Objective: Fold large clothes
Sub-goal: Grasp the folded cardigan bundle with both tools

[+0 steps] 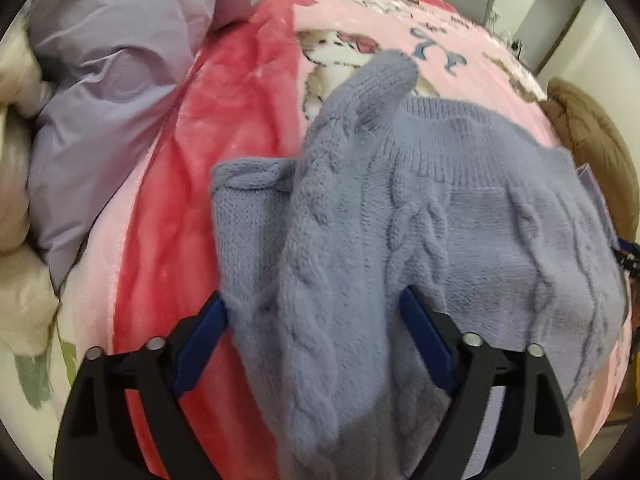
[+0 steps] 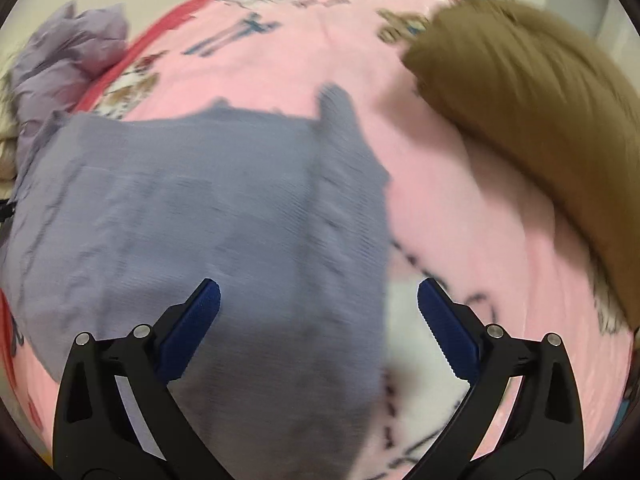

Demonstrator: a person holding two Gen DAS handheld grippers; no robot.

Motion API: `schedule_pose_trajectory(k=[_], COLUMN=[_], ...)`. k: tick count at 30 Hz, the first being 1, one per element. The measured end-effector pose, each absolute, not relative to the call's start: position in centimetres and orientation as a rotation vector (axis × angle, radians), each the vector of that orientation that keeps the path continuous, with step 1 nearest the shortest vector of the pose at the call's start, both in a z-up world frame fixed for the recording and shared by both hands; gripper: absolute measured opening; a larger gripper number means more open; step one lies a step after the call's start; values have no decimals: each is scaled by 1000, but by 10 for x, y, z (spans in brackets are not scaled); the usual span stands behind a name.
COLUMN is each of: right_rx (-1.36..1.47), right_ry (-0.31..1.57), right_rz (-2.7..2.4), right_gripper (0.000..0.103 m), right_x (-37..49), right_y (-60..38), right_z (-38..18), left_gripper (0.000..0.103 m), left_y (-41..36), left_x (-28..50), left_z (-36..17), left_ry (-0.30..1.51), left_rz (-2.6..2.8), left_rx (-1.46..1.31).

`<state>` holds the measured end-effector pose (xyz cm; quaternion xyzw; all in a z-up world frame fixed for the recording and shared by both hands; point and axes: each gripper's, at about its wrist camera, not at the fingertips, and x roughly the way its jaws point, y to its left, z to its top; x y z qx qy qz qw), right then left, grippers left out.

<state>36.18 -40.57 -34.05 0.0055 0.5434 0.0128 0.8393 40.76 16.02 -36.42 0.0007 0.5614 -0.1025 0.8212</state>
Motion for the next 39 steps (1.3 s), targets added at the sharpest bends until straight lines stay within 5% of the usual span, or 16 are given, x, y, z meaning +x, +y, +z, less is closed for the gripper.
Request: schedule_pose_trajectory(k=[10,19,36,39], right_rx=[261,426,233,211], right_ry=[1342,1351,1533,1498], right_rz=[172,389,149,131], right_gripper=[96,96,96,81], right_x=[375,388,412,410], right_y=[-428,-417,-360,-346], right_z=[-393,-380,-404,-393], left_gripper=[98,98,98,80], left_y=[171,176,162,146], left_x=[418,417,430,427], left_z=[-382,-375,-395,-388], left_ry=[1272,1388,1482,1457], left_rz=[-262,-423,-358,-300], left_rx=[-78,-231,-216,-130])
